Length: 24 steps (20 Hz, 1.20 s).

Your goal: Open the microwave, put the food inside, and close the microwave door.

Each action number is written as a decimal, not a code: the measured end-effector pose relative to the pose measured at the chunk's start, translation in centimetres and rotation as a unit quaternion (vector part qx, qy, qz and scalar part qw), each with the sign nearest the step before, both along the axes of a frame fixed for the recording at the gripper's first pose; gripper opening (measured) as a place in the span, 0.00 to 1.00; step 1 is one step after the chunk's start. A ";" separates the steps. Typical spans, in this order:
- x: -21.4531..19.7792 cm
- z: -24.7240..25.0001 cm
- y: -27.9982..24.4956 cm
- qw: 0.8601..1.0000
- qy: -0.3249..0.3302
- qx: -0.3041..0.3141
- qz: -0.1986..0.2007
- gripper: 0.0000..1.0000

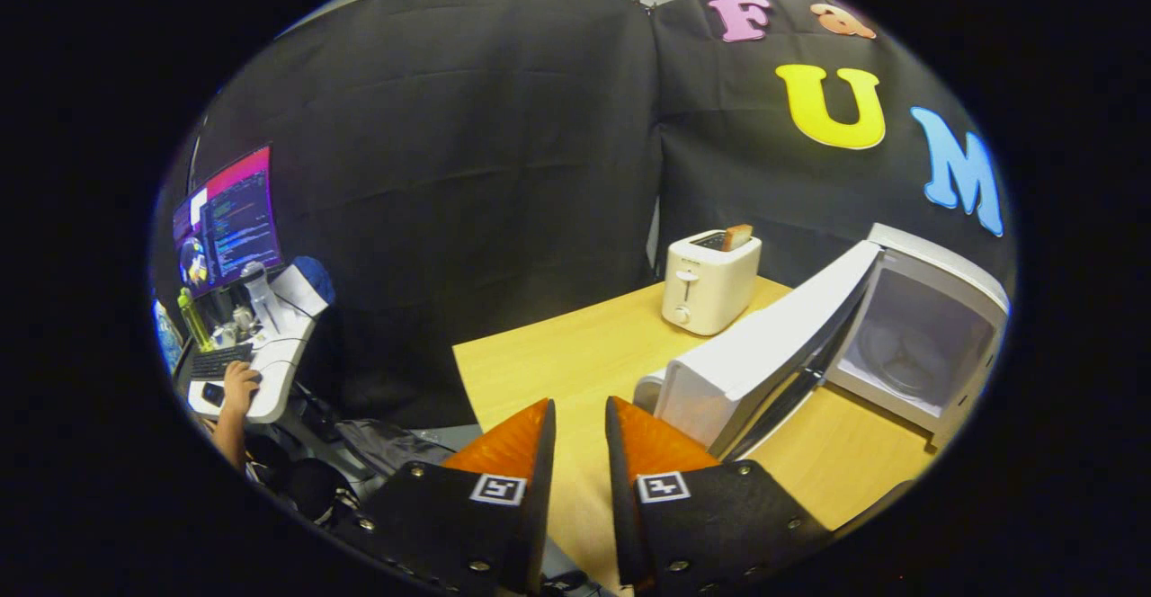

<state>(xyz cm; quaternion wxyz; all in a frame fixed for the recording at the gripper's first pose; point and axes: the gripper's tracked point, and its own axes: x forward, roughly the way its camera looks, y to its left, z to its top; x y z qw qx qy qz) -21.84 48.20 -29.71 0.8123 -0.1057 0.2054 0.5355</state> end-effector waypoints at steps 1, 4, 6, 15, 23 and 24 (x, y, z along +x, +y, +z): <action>-0.9 0.5 0.1 1.000 0.012 0.002 0.020 0.42; -2.5 3.2 -1.7 0.998 0.015 0.013 0.062 0.98; -2.4 5.6 -4.1 0.997 0.018 0.030 0.063 0.97; 9.6 9.5 -21.5 0.987 -0.003 0.034 -0.156 0.97; 17.9 6.8 -40.5 0.921 0.093 0.041 -0.377 0.97; 18.4 6.4 -42.3 0.914 0.104 0.041 -0.390 0.97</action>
